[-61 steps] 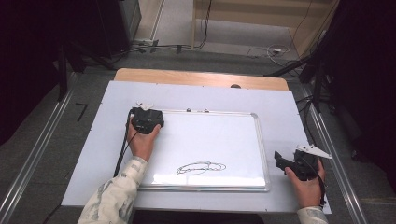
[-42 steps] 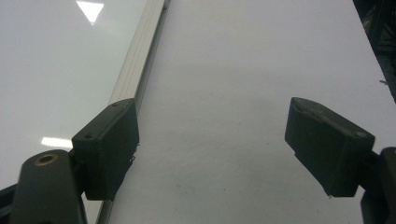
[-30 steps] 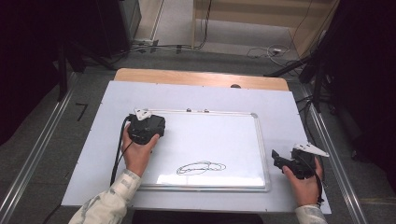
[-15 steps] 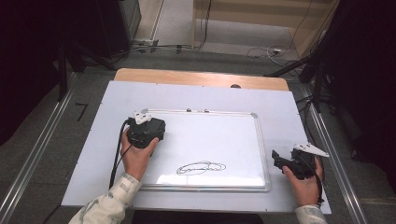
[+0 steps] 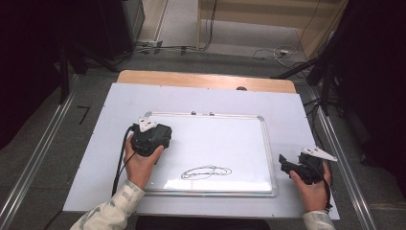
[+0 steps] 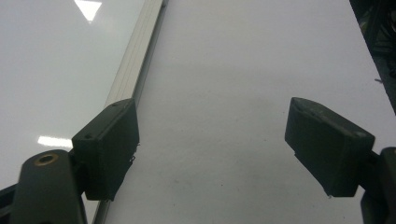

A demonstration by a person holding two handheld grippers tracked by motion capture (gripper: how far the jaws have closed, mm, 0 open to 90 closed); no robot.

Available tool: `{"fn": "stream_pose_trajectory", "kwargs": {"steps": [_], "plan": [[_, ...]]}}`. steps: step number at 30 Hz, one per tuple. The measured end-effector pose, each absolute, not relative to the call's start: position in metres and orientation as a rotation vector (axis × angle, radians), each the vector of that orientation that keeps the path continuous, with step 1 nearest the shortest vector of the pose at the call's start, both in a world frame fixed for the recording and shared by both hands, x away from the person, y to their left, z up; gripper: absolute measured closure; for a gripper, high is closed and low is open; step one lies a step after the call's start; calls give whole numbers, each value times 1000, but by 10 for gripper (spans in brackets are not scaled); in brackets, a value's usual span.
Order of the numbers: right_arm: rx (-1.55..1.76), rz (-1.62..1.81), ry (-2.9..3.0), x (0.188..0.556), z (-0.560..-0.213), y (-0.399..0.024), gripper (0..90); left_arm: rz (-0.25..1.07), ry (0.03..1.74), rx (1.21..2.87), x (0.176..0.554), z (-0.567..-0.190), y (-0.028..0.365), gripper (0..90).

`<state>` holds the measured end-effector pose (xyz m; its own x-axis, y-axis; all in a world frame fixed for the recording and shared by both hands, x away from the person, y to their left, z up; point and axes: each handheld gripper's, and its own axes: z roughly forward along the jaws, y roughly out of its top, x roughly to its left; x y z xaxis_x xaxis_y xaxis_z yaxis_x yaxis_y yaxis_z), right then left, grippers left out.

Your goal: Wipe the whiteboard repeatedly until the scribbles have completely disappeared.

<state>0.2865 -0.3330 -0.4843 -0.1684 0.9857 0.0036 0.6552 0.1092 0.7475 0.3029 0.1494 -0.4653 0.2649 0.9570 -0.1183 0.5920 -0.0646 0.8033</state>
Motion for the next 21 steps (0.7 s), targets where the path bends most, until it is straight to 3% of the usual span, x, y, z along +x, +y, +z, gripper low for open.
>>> {"fn": "stream_pose_trajectory", "kwargs": {"steps": [21], "plan": [[1592,845,1883,285,-484,-333,162,560,1372,1821,287,-476,138,411]]}}
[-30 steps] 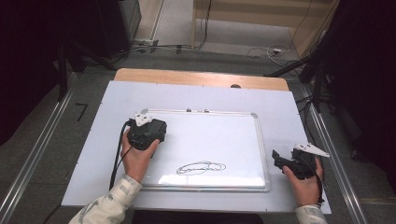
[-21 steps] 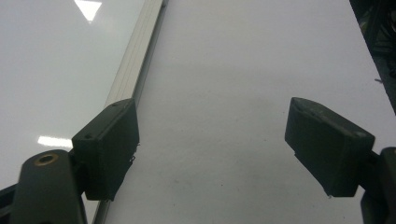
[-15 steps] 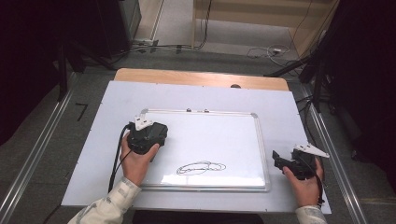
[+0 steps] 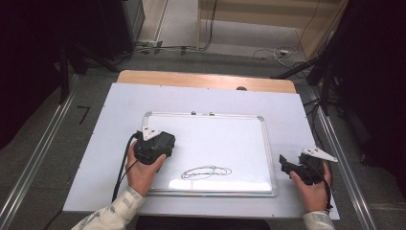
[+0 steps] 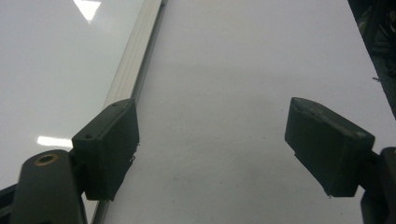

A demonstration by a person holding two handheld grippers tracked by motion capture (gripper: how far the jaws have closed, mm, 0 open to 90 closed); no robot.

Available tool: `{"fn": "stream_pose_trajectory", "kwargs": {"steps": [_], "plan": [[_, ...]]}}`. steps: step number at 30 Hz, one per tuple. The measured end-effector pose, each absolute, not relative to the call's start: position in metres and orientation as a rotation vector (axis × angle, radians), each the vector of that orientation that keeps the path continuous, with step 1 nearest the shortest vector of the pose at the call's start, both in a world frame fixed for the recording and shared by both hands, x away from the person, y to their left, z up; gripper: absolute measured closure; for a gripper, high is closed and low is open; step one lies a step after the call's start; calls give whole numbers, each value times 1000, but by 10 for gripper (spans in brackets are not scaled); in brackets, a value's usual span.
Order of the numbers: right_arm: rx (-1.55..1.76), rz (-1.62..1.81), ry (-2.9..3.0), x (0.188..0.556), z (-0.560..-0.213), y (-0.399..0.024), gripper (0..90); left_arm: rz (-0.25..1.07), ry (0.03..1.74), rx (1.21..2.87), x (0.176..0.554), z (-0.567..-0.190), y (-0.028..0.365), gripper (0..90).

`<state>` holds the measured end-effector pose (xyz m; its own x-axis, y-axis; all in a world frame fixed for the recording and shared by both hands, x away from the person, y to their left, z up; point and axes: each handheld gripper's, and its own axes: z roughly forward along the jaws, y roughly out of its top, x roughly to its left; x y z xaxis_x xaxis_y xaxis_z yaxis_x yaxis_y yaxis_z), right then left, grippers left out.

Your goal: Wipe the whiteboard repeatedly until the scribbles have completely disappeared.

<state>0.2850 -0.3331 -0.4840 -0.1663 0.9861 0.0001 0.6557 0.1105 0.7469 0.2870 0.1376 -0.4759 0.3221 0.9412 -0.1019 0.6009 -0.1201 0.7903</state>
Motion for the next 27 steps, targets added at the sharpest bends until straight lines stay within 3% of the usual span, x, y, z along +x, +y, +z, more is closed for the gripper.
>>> {"fn": "stream_pose_trajectory", "kwargs": {"steps": [27], "plan": [[1592,844,1883,285,-484,-333,162,512,1325,1873,277,-485,113,411]]}}
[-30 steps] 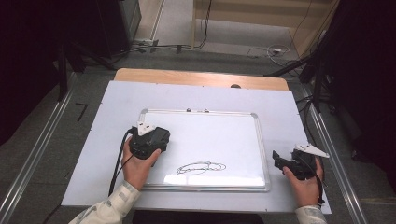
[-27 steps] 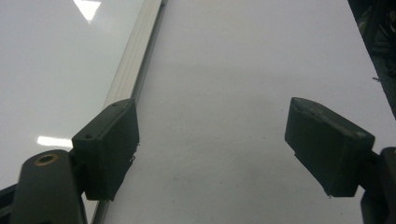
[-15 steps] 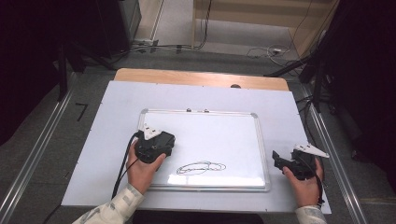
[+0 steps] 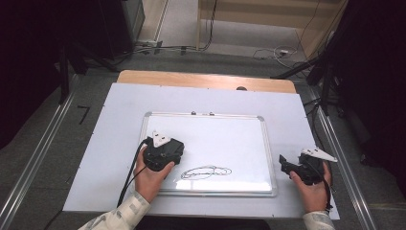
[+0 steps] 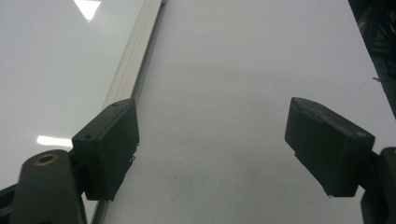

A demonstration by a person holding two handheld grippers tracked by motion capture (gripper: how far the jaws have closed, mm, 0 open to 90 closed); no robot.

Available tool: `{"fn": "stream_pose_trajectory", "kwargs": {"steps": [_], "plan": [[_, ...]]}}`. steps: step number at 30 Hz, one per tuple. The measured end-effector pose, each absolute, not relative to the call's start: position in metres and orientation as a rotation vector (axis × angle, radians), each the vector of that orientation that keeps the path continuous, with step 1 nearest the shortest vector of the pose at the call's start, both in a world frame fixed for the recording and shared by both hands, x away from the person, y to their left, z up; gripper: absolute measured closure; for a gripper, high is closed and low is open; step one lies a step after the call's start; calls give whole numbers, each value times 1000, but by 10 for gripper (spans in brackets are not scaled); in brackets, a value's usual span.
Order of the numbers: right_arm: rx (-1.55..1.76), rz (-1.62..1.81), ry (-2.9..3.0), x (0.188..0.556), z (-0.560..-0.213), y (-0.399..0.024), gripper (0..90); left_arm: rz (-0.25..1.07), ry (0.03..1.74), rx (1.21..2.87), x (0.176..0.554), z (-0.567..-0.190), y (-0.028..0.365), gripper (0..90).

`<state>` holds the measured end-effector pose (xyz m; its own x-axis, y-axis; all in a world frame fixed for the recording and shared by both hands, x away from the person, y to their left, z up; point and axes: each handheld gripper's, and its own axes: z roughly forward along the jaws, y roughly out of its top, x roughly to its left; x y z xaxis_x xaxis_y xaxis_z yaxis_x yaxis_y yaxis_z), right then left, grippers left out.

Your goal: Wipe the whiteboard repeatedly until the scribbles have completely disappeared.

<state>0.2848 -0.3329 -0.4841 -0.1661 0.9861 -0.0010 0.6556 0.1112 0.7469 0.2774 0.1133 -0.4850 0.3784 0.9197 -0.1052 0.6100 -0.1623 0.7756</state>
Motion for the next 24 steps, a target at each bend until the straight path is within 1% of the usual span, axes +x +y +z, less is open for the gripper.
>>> {"fn": "stream_pose_trajectory", "kwargs": {"steps": [24], "plan": [[1588,847,1882,284,-483,-334,162,501,1302,1925,276,-493,100,411]]}}
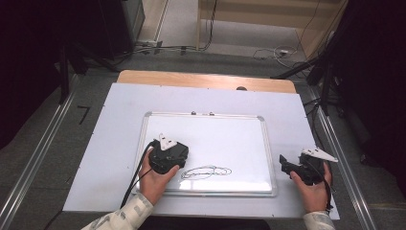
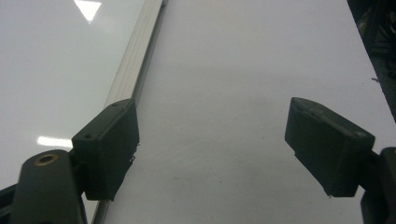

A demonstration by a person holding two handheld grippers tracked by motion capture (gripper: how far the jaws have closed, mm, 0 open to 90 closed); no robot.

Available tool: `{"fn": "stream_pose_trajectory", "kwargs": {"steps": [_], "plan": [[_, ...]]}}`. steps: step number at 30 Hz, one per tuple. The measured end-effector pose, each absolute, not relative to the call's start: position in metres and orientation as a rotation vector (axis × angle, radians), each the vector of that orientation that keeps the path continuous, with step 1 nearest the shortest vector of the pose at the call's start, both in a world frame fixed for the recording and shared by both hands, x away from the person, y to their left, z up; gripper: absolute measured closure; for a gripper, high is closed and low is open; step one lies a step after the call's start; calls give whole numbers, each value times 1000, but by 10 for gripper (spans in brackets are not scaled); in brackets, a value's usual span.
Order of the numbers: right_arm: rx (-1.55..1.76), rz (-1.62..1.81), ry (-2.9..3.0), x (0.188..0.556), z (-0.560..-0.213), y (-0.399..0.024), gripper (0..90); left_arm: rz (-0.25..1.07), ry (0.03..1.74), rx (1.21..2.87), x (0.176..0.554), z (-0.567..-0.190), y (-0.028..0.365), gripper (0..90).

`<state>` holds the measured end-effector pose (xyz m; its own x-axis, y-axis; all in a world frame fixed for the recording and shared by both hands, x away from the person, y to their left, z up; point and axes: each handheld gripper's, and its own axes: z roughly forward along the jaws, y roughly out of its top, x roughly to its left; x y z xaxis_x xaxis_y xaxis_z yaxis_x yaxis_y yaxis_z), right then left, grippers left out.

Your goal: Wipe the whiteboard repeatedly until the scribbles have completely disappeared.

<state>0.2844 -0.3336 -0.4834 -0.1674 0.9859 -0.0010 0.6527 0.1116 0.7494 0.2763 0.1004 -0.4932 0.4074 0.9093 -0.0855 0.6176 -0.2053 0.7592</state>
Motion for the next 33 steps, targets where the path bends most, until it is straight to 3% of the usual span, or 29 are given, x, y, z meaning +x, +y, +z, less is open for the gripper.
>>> {"fn": "stream_pose_trajectory", "kwargs": {"steps": [33], "plan": [[1585,851,1879,284,-483,-334,162,526,1287,1960,276,-496,94,408]]}}
